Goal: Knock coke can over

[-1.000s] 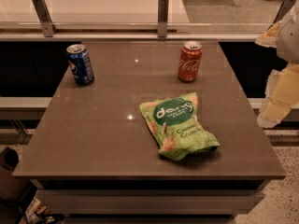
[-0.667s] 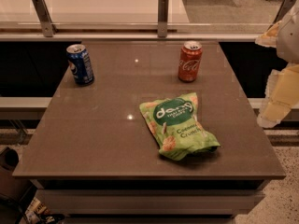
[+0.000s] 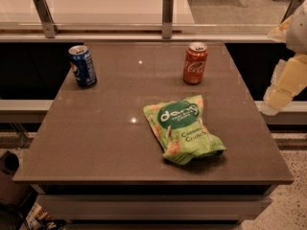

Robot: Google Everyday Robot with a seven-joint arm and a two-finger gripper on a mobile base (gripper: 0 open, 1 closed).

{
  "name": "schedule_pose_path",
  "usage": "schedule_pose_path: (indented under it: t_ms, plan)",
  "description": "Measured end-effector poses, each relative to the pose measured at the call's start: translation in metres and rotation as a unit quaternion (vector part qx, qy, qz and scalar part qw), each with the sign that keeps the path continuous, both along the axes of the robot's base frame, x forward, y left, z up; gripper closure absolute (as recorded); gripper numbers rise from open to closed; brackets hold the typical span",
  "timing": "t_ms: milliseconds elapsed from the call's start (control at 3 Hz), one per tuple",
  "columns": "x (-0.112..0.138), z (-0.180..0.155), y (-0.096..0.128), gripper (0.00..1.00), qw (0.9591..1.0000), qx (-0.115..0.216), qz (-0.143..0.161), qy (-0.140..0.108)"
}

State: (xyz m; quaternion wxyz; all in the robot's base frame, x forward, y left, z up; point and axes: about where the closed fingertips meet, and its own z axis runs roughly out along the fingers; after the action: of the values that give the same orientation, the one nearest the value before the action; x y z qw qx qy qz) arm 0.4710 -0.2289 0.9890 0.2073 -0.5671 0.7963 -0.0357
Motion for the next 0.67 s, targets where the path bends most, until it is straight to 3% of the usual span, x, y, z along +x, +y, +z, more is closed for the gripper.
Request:
schedule_pose_path:
  t_ms: [333,667]
  plan:
    - [0.019,-0.014,-0.007,0.0,0.9987,0.041,-0.027,-0.012]
    - [0.026,-0.032,-0.008,0.0,0.9927,0.105,-0.04,-0.045]
